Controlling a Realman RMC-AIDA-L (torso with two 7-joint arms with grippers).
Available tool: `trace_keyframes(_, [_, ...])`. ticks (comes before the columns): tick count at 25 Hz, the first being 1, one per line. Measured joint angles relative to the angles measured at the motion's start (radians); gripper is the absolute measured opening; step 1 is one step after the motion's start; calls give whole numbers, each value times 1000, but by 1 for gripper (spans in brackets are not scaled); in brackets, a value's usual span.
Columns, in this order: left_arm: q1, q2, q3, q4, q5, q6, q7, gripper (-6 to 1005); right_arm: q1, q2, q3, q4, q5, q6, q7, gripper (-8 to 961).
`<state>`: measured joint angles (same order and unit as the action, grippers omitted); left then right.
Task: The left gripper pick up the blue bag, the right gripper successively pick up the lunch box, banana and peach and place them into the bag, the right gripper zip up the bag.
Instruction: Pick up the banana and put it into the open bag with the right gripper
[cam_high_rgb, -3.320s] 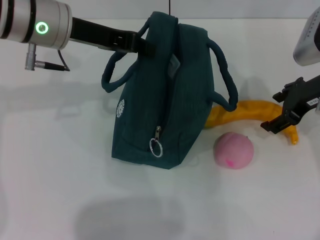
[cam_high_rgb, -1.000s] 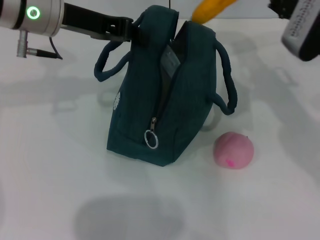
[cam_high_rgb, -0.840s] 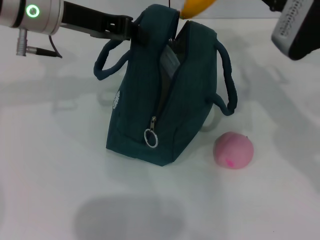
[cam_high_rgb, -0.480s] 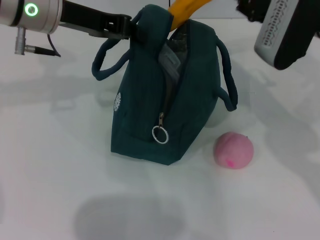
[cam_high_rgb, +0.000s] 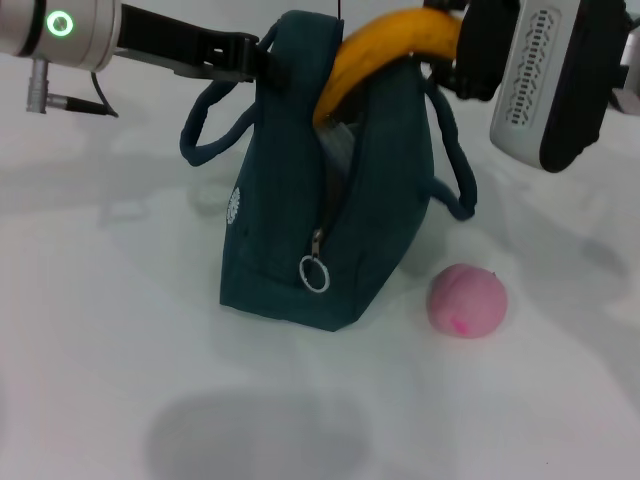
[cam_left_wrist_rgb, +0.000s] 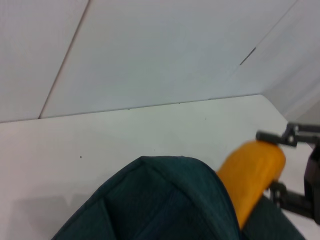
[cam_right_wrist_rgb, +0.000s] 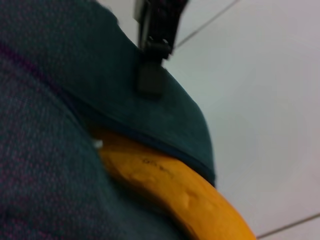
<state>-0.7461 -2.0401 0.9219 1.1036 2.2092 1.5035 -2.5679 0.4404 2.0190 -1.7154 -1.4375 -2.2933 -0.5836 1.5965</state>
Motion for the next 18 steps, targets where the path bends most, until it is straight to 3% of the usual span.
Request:
trace_keyframes(6, [2,0,0,-1,1,0,-1,49,0,-1,10,-28,31,-112,-12,458])
trace_keyframes(18, [-13,-4,3,-2,-2,2,-2,49,47,1,51,-15,32,-62,-160,459])
